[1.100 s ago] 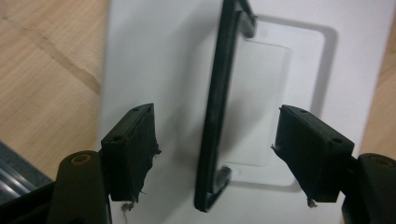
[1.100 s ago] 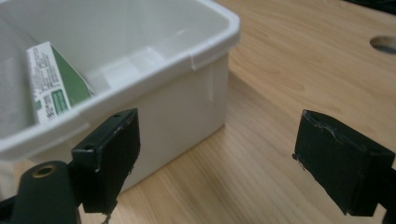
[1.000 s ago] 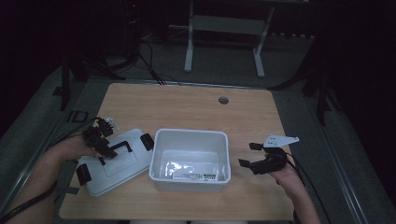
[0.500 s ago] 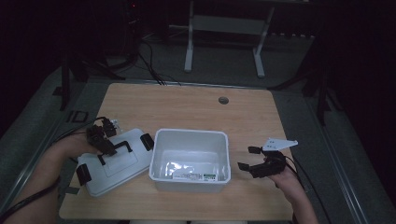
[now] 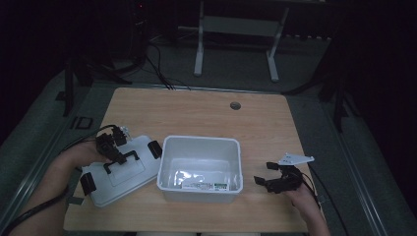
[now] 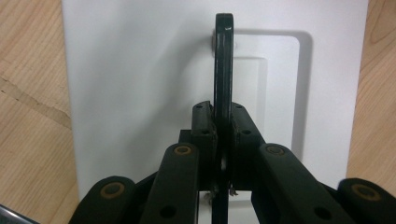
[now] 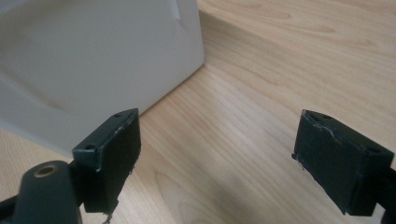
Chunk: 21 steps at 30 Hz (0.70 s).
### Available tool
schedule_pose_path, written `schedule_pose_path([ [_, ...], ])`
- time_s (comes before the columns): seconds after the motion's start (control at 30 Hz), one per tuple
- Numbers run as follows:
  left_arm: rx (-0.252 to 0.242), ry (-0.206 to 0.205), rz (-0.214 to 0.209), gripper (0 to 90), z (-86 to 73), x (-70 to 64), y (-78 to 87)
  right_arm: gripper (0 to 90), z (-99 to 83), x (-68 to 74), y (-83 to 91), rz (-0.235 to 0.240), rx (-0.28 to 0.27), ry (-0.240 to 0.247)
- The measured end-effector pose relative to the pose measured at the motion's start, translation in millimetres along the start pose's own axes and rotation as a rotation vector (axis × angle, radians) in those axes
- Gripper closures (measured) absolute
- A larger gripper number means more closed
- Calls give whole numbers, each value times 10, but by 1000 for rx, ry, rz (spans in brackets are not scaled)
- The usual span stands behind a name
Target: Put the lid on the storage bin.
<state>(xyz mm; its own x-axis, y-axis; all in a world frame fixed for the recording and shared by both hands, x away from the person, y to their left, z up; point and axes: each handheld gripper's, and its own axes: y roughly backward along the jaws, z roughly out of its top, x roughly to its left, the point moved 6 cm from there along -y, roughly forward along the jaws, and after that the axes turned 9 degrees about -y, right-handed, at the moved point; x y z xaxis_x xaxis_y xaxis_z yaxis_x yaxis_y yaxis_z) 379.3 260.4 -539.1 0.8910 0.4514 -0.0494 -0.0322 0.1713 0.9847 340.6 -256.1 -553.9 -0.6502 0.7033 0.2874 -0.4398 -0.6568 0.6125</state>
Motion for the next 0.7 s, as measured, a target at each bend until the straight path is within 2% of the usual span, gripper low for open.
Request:
schedule_pose_path([
  [0.2,-3,8,23,837,-32,17,24,145,-126,-25,1,7,-3,-28],
  [0.43,-32,4,30,838,-113,-7,195,145,-178,-44,15,9,-18,-38],
  [0.47,-31,-17,33,838,-136,-44,269,145,-179,-49,22,6,-27,-44],
  [0.6,-20,-47,44,838,-177,-115,423,145,-181,-54,30,0,-23,-39],
  [0.7,-12,-53,53,838,-202,-137,511,145,-172,-62,38,-4,-30,-38],
])
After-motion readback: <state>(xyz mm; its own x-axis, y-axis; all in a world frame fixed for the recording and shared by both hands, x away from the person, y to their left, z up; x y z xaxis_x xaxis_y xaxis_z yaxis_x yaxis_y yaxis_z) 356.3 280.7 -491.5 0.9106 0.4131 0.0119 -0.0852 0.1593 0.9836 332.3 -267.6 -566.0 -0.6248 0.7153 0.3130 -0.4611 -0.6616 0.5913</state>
